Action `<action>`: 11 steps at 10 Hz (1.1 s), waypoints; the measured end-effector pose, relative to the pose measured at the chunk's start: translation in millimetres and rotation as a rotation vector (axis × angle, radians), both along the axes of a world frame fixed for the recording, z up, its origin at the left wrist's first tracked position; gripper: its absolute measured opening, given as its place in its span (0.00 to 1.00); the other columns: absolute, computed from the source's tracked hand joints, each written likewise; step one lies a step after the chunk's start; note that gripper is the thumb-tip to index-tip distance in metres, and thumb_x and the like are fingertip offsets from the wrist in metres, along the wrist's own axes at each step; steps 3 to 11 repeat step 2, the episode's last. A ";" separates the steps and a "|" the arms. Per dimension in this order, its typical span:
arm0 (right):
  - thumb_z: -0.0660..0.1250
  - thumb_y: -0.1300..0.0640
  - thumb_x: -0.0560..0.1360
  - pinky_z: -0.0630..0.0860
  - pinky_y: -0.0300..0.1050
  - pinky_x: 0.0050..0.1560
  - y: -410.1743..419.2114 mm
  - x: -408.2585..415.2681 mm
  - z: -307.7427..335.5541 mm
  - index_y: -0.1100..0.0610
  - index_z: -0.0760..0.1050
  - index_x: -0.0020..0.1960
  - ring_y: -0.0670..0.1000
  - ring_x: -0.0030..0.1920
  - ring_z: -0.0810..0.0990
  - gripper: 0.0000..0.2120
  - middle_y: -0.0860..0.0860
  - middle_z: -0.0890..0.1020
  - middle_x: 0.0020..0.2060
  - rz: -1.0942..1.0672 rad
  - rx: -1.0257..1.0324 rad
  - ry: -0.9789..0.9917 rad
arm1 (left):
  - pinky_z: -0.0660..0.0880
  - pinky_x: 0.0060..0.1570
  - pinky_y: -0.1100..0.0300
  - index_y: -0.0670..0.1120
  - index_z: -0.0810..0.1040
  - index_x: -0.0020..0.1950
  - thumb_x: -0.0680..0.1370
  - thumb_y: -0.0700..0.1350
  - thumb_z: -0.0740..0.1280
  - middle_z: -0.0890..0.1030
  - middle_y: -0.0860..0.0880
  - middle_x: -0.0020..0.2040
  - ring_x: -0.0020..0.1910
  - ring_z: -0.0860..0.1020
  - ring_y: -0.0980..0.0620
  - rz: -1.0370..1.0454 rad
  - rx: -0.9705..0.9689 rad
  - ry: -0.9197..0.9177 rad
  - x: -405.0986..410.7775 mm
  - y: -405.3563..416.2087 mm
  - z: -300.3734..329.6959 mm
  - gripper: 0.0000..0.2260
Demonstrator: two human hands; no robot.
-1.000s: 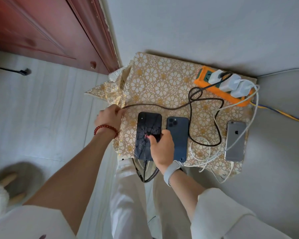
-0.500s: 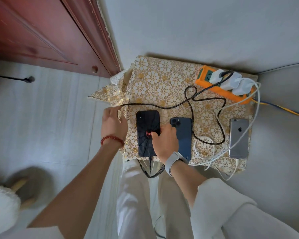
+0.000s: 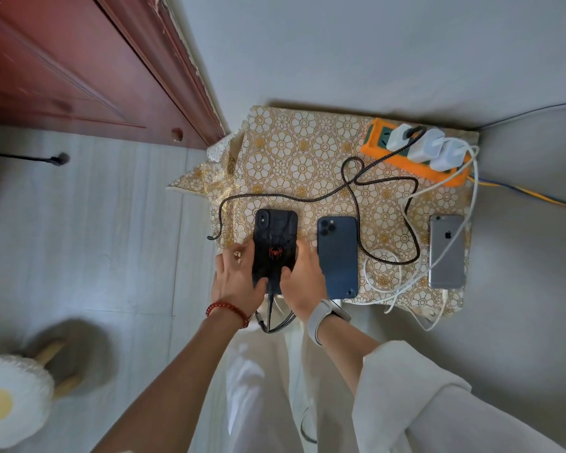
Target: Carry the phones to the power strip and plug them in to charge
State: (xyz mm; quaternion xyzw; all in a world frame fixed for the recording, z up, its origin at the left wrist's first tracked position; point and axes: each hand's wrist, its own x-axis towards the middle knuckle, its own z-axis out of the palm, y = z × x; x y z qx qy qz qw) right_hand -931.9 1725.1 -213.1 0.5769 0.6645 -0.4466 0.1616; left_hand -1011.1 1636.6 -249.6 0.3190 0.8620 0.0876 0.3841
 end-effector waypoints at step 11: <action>0.57 0.62 0.75 0.70 0.57 0.59 8.2 -3.4 18.1 0.58 0.63 0.65 0.61 0.62 0.68 0.18 0.59 0.68 0.62 0.061 -0.034 -0.034 | 0.68 0.60 0.48 0.51 0.53 0.72 0.72 0.50 0.65 0.61 0.44 0.68 0.65 0.62 0.42 -0.090 -0.082 -0.034 -14.3 13.2 23.6 0.32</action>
